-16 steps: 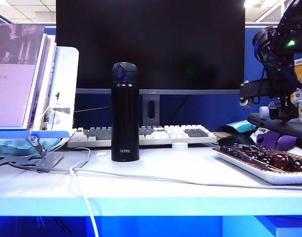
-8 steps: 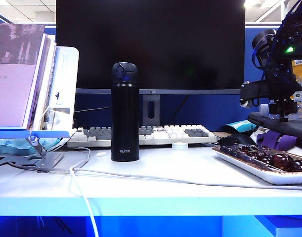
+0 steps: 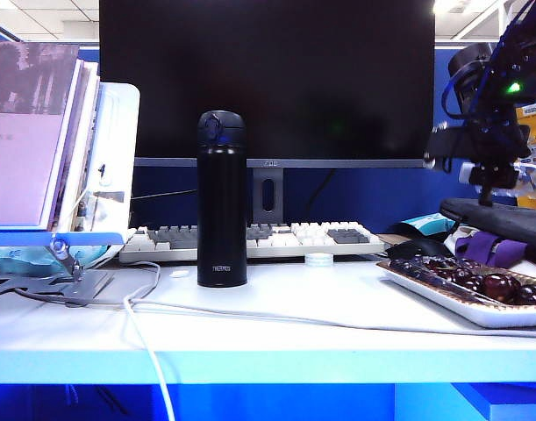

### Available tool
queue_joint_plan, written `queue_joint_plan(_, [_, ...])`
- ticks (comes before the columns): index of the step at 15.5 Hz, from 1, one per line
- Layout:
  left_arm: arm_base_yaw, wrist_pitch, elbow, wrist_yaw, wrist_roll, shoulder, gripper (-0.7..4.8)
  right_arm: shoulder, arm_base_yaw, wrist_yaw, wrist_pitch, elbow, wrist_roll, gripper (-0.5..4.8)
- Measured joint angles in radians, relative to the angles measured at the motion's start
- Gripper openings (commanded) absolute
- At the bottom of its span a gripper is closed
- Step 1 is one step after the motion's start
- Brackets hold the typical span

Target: Pick up the mineral water bottle and place it vertically to the right of the black thermos cup.

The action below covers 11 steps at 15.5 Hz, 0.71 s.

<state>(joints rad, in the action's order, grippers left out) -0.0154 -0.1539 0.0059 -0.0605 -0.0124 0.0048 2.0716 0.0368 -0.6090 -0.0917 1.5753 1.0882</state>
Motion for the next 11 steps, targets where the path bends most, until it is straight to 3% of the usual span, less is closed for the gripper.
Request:
queue_joint_plan(7, [0.000, 0.000, 0.000, 0.000, 0.000, 0.000, -0.04, -0.191, 0.016, 0.047, -0.018, -0.001, -0.354, 1.39])
queue_joint_plan(11, [0.000, 0.000, 0.000, 0.000, 0.000, 0.000, -0.04, -0.356, 0.069, 0.098, -0.023, 0.000, -0.386, 1.39])
